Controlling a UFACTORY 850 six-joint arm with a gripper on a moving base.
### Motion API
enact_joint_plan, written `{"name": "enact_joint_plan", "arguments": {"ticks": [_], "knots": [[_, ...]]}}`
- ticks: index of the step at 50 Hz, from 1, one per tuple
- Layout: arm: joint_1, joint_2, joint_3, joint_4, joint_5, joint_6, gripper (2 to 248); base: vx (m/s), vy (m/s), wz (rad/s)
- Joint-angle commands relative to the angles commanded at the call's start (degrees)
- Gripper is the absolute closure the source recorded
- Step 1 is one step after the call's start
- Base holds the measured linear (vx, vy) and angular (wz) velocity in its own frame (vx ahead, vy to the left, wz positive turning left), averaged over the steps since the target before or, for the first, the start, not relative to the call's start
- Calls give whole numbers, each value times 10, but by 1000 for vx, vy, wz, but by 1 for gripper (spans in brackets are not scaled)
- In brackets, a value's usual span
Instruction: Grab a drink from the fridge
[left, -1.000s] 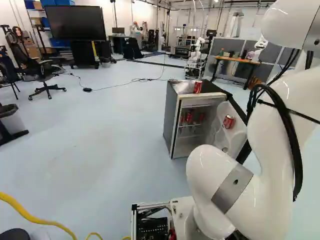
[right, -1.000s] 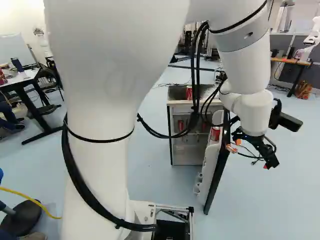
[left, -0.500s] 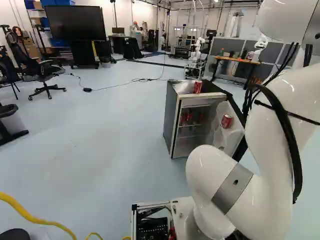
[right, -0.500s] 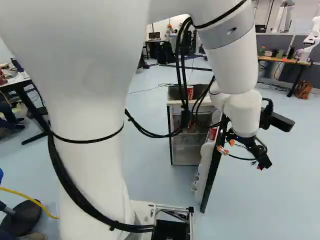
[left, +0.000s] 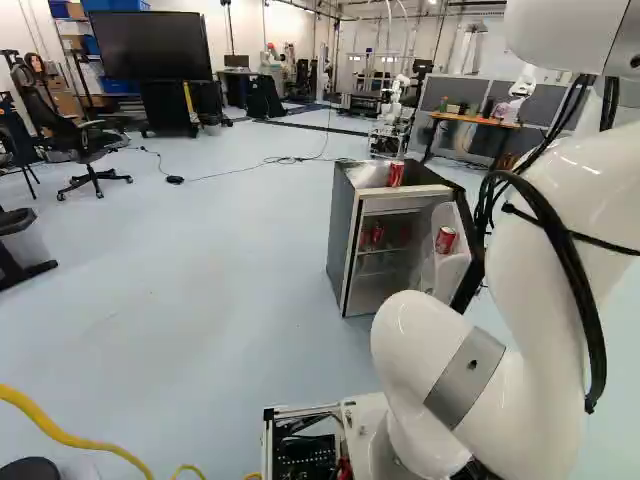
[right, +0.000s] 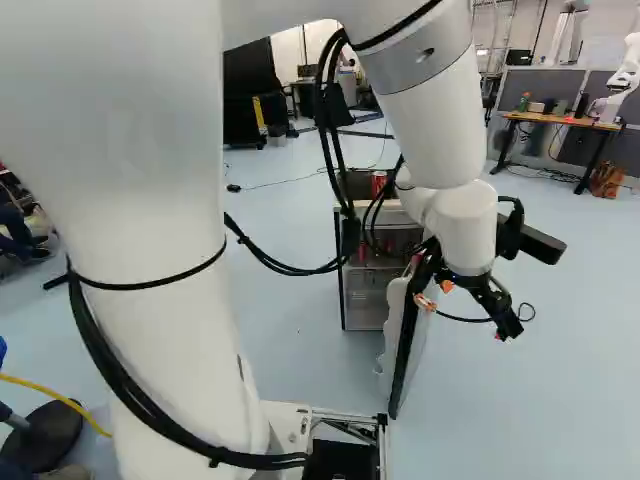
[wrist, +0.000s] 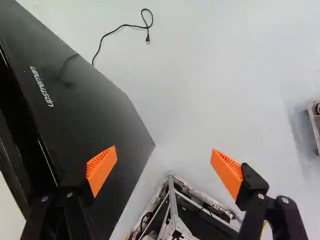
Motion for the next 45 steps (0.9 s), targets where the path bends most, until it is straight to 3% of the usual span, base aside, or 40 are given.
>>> {"name": "enact_joint_plan", "arguments": {"ticks": [45], "knots": [[54, 89, 100, 0, 68, 0, 3, 0, 0, 0]]}}
